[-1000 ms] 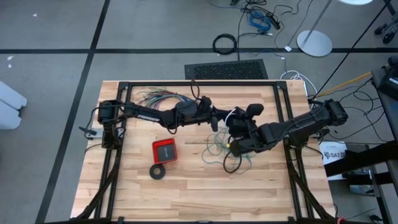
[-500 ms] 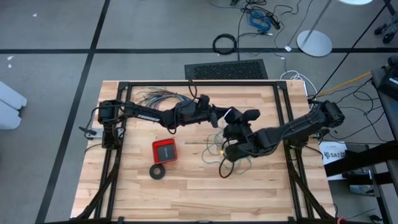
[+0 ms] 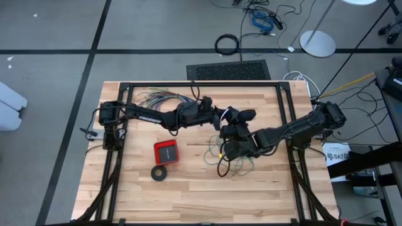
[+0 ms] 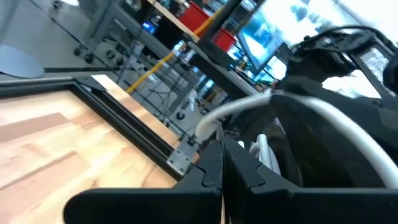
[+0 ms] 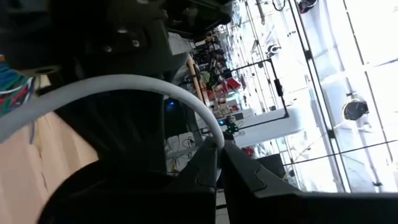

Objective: Coil cords
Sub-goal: Coil the white wire onto the spool

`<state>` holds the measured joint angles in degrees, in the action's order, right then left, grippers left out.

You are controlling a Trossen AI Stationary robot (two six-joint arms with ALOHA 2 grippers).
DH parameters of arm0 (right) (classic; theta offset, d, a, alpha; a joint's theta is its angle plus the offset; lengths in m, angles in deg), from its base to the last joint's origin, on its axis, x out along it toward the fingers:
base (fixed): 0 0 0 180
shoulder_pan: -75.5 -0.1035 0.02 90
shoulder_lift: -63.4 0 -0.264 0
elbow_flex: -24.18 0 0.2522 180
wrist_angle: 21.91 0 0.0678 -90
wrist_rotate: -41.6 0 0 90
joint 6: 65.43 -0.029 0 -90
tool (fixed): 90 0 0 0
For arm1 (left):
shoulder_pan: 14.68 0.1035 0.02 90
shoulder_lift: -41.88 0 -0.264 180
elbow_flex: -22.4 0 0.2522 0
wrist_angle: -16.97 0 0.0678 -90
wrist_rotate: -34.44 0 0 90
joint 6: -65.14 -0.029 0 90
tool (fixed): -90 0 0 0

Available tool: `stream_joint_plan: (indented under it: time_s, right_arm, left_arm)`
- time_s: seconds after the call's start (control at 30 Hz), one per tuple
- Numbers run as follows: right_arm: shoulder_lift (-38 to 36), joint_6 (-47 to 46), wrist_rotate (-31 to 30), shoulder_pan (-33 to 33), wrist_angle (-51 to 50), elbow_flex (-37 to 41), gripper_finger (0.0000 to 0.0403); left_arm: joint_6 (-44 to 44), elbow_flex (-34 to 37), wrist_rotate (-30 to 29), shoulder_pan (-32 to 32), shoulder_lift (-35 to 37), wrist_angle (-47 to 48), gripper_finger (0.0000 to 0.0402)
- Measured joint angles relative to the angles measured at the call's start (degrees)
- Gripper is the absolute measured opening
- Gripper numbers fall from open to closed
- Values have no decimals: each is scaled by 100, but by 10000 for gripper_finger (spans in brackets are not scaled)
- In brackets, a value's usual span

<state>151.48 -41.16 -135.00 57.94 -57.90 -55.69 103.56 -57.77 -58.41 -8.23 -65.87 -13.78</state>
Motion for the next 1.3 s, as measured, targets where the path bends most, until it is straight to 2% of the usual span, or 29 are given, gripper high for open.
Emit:
stream_joint_plan:
  time_s: [0.47,0.7,0.97,1.3]
  right_arm:
    - [-9,307,-219,-149,36,0,0]
    - [-84,301,-344,-275,-165,-2,0]
    - [-234,-202,-305,-304,-190,0,0]
    - [-684,-1295,-300,-450,-623,-7,0]
  left_arm:
    - [-7,0,695,0,0,0,0]
    - [135,0,1281,55,0,-103,0]
    - [150,0,1485,48,0,-98,0]
    - [-127,9,1891,47,-5,-45,0]
